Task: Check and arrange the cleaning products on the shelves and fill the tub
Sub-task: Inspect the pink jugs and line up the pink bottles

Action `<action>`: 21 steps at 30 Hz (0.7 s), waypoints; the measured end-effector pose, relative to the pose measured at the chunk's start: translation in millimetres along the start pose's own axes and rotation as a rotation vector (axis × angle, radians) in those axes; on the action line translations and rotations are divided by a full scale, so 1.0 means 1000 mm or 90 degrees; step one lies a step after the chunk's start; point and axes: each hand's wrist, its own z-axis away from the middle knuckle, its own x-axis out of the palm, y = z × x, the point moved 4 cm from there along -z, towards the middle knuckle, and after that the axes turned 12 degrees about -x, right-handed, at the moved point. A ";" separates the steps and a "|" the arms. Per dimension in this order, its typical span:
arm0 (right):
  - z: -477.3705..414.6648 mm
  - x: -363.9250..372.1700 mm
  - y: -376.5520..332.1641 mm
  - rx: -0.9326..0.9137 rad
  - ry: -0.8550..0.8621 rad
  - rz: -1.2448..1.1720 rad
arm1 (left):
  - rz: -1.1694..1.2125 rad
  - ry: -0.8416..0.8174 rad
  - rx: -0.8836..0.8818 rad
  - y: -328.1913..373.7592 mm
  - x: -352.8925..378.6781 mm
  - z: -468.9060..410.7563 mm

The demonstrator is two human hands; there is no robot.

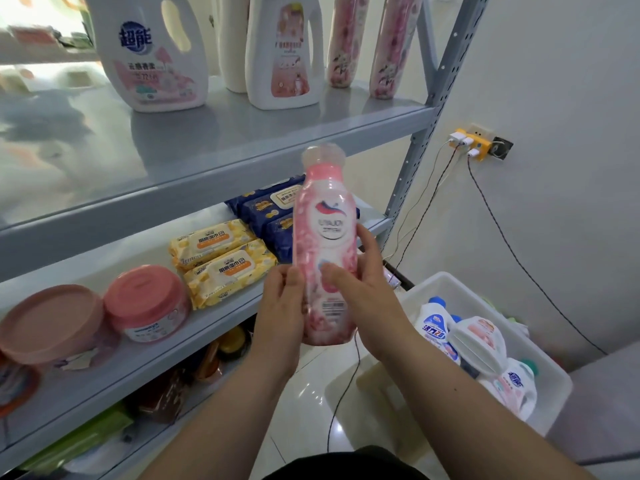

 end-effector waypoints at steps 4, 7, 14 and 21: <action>-0.017 -0.008 -0.007 -0.005 0.041 -0.142 | -0.112 -0.047 0.178 0.022 0.018 0.012; -0.026 -0.017 -0.016 0.093 0.048 -0.362 | -0.269 -0.095 0.279 0.041 0.034 0.022; -0.044 -0.035 -0.019 0.122 0.100 -0.444 | -0.394 -0.160 0.299 0.065 0.063 0.006; -0.106 -0.068 -0.030 0.062 0.054 -0.424 | -0.512 -0.122 0.373 0.087 0.096 -0.042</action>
